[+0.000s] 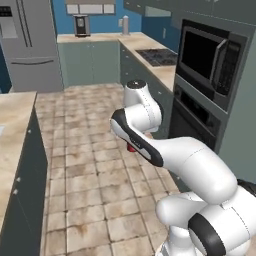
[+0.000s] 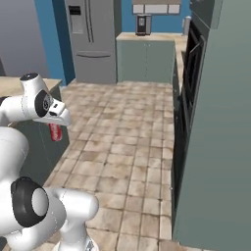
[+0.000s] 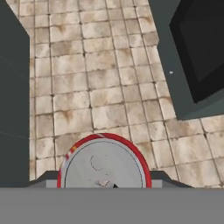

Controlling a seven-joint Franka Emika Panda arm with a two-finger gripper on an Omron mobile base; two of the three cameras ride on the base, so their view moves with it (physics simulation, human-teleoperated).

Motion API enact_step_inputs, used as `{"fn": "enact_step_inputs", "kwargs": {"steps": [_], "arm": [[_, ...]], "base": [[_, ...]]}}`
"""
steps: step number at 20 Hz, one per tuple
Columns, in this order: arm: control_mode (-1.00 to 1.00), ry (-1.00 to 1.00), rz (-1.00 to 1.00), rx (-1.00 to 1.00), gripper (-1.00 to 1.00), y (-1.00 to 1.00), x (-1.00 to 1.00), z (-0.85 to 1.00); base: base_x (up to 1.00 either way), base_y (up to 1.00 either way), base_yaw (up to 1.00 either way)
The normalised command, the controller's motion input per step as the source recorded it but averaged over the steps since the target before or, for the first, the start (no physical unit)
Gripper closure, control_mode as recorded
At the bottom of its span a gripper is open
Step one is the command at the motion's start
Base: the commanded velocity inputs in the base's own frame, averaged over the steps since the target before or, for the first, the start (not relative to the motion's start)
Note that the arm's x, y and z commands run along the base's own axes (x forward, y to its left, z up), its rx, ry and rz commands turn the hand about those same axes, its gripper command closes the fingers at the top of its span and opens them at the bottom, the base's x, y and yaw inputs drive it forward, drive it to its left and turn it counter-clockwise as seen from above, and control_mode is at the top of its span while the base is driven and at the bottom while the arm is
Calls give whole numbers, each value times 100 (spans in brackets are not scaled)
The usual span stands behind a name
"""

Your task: Four empty soda cans are scattered around the kitchen. Gather all the cans and cluster them next to the stove for recycling.

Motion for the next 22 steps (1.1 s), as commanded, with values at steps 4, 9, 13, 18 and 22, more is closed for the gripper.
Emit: {"fn": "enact_step_inputs", "kwargs": {"steps": [4,9,13,18,22], "arm": [[100,0,0,0,100,0,0,0],[100,0,0,0,100,0,0,0],[100,0,0,0,100,0,0,0],[100,0,0,0,100,0,0,0],[100,0,0,0,100,0,0,0]], "base": [[71,-24,2],[70,-26,2],[69,-25,3],[68,-25,3],[65,-24,2]]}}
